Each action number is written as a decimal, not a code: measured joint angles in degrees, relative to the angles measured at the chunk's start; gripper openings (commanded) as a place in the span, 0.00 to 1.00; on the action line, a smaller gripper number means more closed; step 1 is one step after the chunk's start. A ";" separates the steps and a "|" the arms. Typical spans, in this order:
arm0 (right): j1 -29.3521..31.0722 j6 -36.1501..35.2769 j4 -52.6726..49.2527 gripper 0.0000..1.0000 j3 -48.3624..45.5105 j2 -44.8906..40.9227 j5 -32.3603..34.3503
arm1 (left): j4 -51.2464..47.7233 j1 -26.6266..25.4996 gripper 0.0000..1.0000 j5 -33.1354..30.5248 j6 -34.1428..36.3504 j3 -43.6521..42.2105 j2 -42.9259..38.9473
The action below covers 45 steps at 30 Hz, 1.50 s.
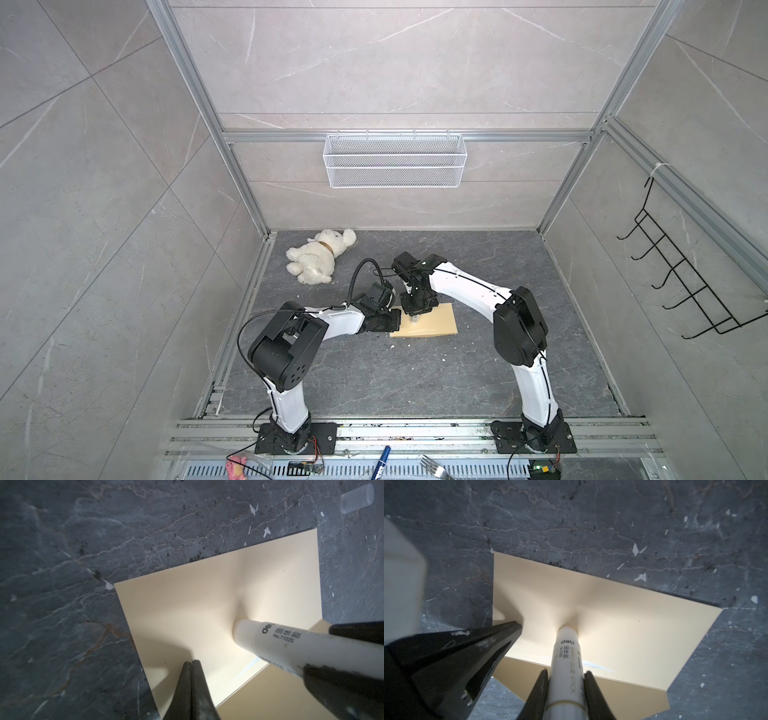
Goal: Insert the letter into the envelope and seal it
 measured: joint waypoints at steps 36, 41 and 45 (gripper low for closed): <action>-0.87 -0.48 2.47 0.00 -4.50 -2.84 3.28 | 1.25 -0.94 0.00 -1.60 0.98 1.99 2.05; -1.14 -0.66 2.64 0.00 -5.46 -3.41 4.00 | 1.46 -1.05 0.00 -1.60 1.01 2.45 2.67; -1.51 -0.83 2.99 0.00 -6.27 -3.93 4.13 | 1.44 -1.29 0.00 -1.97 1.01 2.73 2.91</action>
